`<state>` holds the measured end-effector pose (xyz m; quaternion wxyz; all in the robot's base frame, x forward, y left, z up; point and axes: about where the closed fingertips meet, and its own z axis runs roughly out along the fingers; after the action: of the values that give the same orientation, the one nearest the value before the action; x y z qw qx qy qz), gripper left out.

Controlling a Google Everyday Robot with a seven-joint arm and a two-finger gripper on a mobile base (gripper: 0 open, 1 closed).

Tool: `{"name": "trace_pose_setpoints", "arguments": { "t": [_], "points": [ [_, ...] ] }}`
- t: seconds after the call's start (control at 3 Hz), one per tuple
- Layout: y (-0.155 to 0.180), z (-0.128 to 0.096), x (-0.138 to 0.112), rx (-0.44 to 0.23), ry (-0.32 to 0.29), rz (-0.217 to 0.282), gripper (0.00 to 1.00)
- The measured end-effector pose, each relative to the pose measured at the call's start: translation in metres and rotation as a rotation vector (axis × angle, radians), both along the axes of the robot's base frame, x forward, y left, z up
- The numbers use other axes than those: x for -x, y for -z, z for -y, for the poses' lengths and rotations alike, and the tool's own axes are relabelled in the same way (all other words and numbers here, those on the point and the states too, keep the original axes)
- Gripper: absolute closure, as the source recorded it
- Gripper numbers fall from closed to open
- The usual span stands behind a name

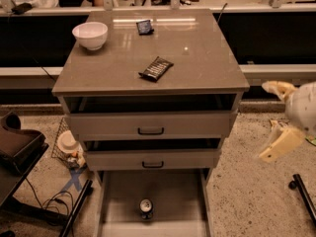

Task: Pick pepsi can from bottom drawer and place on counter

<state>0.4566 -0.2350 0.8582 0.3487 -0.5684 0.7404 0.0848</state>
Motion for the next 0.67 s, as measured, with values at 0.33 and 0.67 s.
{"name": "trace_pose_setpoints", "arguments": {
  "t": [0.33,0.67],
  "points": [
    [0.045,0.007,0.003,-0.097,-0.010,0.071,0.00],
    [0.135,0.030,0.039,-0.115,-0.077,0.181,0.00]
  ]
}}
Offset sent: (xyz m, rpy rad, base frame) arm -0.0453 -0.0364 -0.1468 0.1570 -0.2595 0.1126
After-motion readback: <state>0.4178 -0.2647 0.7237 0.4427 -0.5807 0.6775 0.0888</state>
